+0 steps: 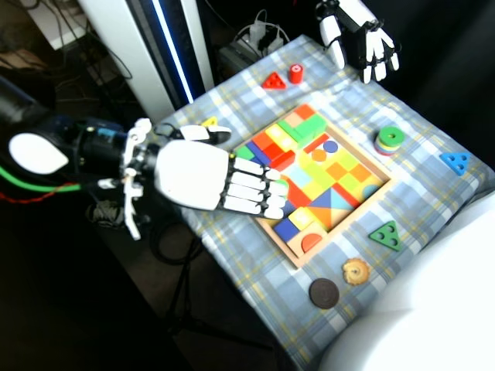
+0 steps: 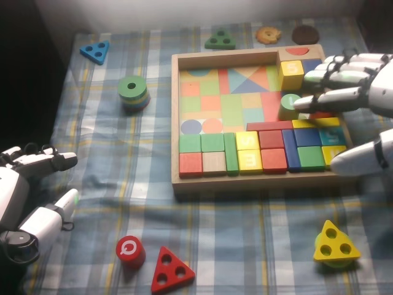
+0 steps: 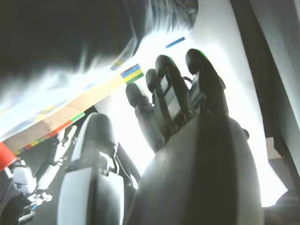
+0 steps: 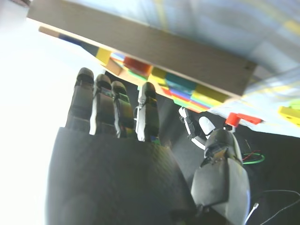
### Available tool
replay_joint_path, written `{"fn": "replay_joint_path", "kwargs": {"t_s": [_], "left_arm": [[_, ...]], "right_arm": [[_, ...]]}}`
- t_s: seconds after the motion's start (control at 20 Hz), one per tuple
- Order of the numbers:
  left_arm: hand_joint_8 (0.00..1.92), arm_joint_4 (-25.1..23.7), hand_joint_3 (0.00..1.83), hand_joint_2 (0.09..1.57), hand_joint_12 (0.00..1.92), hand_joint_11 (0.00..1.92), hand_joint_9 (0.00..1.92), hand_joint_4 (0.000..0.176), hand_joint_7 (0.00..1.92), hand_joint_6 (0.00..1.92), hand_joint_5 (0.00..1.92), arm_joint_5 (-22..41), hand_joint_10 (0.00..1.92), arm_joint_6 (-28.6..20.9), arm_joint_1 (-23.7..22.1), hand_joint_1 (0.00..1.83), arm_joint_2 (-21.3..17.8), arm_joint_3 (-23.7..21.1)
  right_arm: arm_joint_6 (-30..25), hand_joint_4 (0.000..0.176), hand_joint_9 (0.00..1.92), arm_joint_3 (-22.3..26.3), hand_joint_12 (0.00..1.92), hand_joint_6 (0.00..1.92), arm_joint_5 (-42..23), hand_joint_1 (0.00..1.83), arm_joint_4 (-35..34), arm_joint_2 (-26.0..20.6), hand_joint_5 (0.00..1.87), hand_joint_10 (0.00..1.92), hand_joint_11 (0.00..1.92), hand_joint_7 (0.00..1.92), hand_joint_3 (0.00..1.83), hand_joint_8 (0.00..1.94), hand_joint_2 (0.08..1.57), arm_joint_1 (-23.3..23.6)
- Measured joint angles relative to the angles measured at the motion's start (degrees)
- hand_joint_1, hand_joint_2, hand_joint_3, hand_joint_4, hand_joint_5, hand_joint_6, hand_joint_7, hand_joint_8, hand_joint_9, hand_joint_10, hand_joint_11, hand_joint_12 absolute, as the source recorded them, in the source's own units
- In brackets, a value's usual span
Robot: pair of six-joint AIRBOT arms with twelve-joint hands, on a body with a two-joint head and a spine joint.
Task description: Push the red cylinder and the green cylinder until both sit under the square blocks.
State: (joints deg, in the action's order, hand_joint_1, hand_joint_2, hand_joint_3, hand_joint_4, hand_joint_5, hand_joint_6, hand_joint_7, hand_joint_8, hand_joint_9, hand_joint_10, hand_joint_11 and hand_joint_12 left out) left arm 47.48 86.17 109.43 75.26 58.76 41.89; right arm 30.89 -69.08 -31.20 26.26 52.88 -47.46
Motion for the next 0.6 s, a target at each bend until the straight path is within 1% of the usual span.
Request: {"fn": "replay_joint_path", "kwargs": {"t_s": [0.05,0.1,0.15,0.2,0.25,0.3,0.35,0.4,0.45,0.5,0.55,0.6], "left_arm": [[0.0,0.0,0.0,1.37,0.28,0.0,0.42,0.023,0.45,0.0,0.66,-0.02,0.0,0.0,0.0,0.73,0.0,0.0],[0.0,0.02,0.0,1.37,0.23,0.0,0.41,0.023,0.46,0.0,0.66,0.0,0.0,0.0,0.0,0.73,0.0,0.0],[0.0,0.0,0.0,1.36,0.23,0.0,0.41,0.021,0.46,0.0,0.66,0.0,0.0,0.0,0.0,0.76,0.0,0.0],[0.0,0.02,0.0,1.36,0.21,0.0,0.4,0.028,0.45,0.0,0.65,-0.02,0.0,0.0,0.0,0.76,0.0,0.0],[0.0,0.07,0.0,1.36,0.21,0.0,0.41,0.026,0.45,0.0,0.65,0.0,0.0,0.0,0.0,0.74,0.0,0.0],[0.0,0.07,0.0,1.37,0.24,0.0,0.41,0.045,0.45,0.0,0.64,0.0,0.0,0.0,0.0,0.69,0.0,0.0],[0.0,0.11,0.0,1.37,0.24,0.0,0.4,0.046,0.46,0.0,0.64,-0.02,0.0,0.0,0.0,0.69,0.0,0.0],[0.0,0.09,0.0,1.37,0.21,0.0,0.4,0.044,0.46,0.0,0.64,0.0,0.0,0.0,0.0,0.67,0.0,0.0],[0.0,0.07,0.0,1.37,0.22,0.0,0.41,0.047,0.46,0.0,0.64,-0.02,0.0,0.0,0.0,0.67,0.0,0.0],[0.0,0.02,0.0,1.37,0.22,0.0,0.41,0.045,0.46,0.0,0.64,-0.02,0.0,0.0,0.0,0.69,0.0,0.0],[0.0,0.09,0.0,1.38,0.24,0.0,0.41,0.051,0.46,0.0,0.63,-0.02,0.0,0.0,0.0,0.66,0.0,0.0],[0.0,0.07,0.0,1.38,0.28,0.0,0.42,0.039,0.47,0.0,0.64,-0.02,0.0,-0.02,0.0,0.68,0.0,0.0]], "right_arm": [[0.0,0.175,0.0,0.22,0.0,0.0,-0.02,0.0,-0.33,-0.31,0.2,0.0,0.0,0.0,0.0,0.0,0.92,0.0],[0.13,0.176,0.0,0.48,0.0,0.0,-0.04,0.0,-0.33,-0.44,0.2,0.0,0.0,0.0,0.0,0.0,0.92,0.0],[0.28,0.171,0.0,0.7,0.0,0.0,-0.02,0.0,-0.28,-0.48,0.19,0.0,0.0,0.0,0.0,0.0,0.93,0.0],[0.61,0.172,0.0,0.96,0.0,0.0,-0.02,0.0,-0.33,-0.46,0.2,0.0,0.0,0.0,0.0,0.0,0.92,0.0],[0.7,0.175,0.0,0.98,0.0,0.0,-0.39,0.0,-0.44,-0.46,0.19,0.0,0.0,0.0,0.0,0.0,0.92,0.0],[0.83,0.169,0.0,0.98,0.0,0.01,-0.7,0.0,-0.96,-0.46,0.2,0.0,0.0,0.0,0.0,0.0,0.91,0.0],[0.96,0.162,0.0,0.98,0.0,0.01,-0.98,0.0,-1.4,-0.46,0.2,0.0,0.0,0.0,0.0,0.0,0.9,0.02],[1.16,0.162,0.0,0.98,0.0,0.0,-1.25,0.0,-1.68,-0.46,0.2,0.0,0.0,0.0,0.0,0.0,0.9,0.17],[1.51,0.169,0.0,0.98,0.0,0.0,-1.53,0.0,-1.79,-0.46,0.2,0.0,0.0,0.0,0.0,0.0,0.89,0.2],[1.57,0.164,0.0,0.98,0.0,0.0,-1.73,0.0,-2.01,-0.46,0.2,0.0,0.0,0.0,0.0,0.0,0.89,0.42],[2.16,0.165,0.0,0.98,0.0,0.0,-2.08,0.0,-2.56,-0.46,0.2,0.0,0.0,0.0,0.0,0.0,0.9,0.44],[2.89,0.157,0.0,0.96,0.0,0.01,-2.34,0.0,-3.13,-0.46,0.21,0.0,0.0,0.0,0.0,0.0,0.9,0.44]]}}
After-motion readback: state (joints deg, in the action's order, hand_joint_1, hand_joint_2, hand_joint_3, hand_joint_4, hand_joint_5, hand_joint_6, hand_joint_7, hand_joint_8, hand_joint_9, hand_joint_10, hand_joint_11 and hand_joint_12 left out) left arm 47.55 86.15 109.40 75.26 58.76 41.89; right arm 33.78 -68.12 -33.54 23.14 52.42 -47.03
